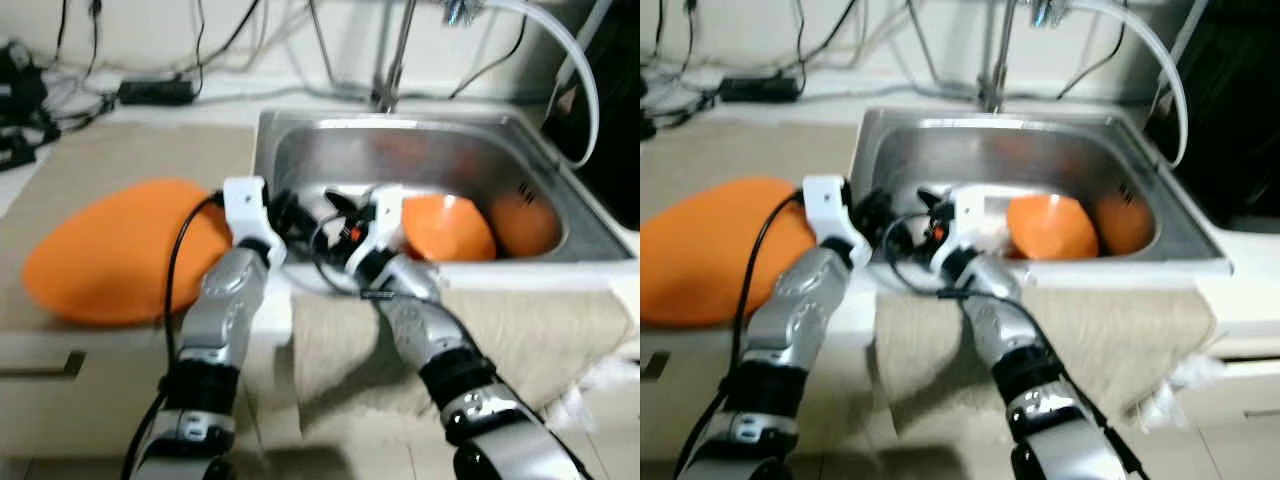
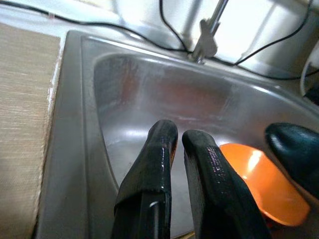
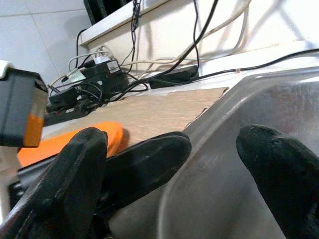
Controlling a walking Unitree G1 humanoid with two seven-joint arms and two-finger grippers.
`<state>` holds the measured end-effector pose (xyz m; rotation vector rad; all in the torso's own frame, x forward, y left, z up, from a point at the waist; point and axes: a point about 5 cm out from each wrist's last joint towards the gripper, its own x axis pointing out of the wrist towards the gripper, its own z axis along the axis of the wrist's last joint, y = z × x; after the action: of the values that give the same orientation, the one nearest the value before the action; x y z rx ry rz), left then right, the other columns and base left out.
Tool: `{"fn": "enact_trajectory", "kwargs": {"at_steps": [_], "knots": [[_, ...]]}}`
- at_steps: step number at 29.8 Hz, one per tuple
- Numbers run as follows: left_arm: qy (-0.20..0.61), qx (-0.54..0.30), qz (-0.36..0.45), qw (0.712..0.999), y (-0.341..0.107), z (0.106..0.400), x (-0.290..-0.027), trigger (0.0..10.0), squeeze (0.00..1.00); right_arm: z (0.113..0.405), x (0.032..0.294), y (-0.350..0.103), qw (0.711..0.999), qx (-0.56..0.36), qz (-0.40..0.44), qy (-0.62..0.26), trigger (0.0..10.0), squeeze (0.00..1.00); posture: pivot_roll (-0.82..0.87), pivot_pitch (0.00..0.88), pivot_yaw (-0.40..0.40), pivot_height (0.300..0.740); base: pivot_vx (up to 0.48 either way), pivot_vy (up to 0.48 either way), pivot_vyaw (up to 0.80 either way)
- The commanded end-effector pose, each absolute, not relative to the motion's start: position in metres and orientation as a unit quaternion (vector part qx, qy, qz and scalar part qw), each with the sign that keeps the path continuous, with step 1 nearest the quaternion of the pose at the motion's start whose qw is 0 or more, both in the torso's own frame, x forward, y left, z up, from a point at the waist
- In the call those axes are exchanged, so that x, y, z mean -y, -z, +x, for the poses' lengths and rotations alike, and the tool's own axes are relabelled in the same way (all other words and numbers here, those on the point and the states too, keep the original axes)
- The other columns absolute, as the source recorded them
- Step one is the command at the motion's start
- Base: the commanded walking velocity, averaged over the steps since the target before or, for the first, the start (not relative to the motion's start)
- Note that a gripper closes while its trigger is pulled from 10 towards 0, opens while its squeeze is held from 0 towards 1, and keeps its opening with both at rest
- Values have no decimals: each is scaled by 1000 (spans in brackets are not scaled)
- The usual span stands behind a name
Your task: Kitchen organization
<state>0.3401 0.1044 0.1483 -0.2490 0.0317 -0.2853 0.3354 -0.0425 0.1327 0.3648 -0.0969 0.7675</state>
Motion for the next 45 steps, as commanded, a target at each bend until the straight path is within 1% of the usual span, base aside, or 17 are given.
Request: {"fn": "enact_trajectory", "kwargs": {"at_steps": [1,45], "knots": [[129,-51,-120,983,-130,338,-107,10000,0,333,117,-107,992,3,41,-121,10000,0,36,0,0,740,-480,0,0],[128,-51,-113,984,-129,339,-109,10000,0,331,115,-107,992,4,34,-121,10000,0,42,0,-4,740,-480,0,0]]}}
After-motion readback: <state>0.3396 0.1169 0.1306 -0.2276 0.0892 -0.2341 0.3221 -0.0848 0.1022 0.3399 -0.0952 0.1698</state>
